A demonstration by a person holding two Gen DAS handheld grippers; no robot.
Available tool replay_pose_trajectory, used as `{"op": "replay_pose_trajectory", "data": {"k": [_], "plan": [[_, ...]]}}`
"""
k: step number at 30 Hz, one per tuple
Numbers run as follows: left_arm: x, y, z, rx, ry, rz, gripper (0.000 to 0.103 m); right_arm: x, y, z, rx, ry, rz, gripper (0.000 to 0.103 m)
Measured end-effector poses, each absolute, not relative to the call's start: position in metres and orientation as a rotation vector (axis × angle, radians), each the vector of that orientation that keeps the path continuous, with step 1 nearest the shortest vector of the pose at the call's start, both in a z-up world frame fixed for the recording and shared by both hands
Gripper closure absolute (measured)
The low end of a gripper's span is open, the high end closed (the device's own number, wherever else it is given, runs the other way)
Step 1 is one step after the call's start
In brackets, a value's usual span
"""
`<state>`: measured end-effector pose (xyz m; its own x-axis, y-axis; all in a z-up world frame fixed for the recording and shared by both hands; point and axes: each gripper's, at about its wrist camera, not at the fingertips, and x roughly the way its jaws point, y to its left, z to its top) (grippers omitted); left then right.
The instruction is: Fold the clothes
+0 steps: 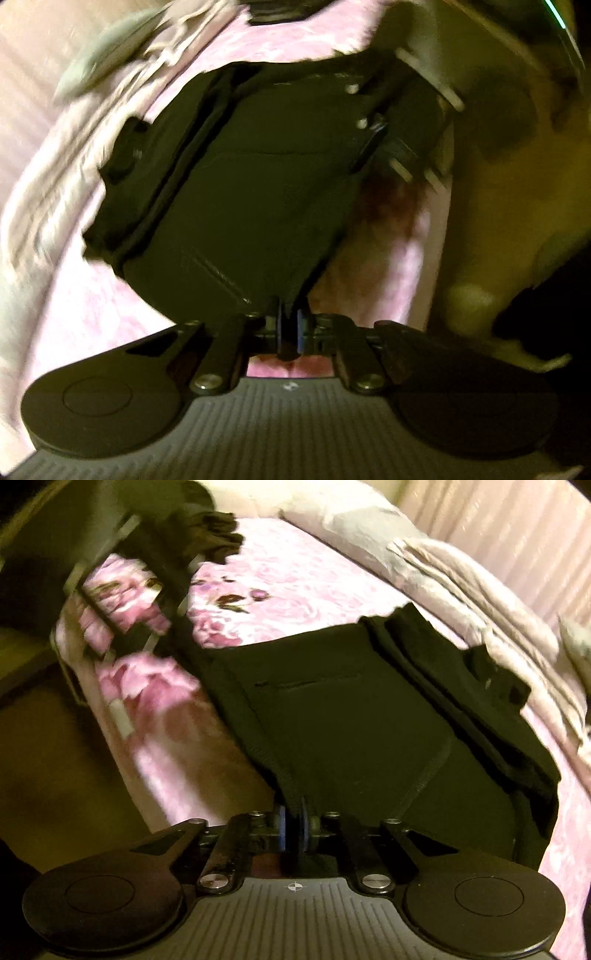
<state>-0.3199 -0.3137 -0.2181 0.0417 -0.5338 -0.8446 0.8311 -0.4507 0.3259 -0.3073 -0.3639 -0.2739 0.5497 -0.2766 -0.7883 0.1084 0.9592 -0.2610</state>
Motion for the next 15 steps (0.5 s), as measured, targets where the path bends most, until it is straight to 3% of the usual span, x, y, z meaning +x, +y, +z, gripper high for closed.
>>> {"op": "replay_pose_trajectory", "data": {"k": [1, 6, 8, 10, 15], "plan": [[-0.314, -0.315, -0.212, 1.219, 0.382, -1.643, 0.098, -0.313, -0.359, -0.278, -0.21, 0.949, -0.263, 0.01], [-0.291, -0.324, -0.193, 1.118, 0.495, -1.645, 0.098, -0.34, -0.353, -0.314, -0.289, 0.981, -0.426, 0.01], [-0.286, -0.326, -0.19, 1.119, 0.497, -1.641, 0.098, -0.353, -0.361, -0.329, -0.311, 1.007, -0.513, 0.015], [-0.284, -0.327, -0.19, 1.13, 0.494, -1.641, 0.098, -0.367, -0.374, -0.339, -0.341, 1.045, -0.593, 0.035], [-0.289, -0.326, -0.197, 1.197, 0.466, -1.662, 0.098, -0.413, -0.41, -0.355, -0.472, 1.166, -0.696, 0.045]]}}
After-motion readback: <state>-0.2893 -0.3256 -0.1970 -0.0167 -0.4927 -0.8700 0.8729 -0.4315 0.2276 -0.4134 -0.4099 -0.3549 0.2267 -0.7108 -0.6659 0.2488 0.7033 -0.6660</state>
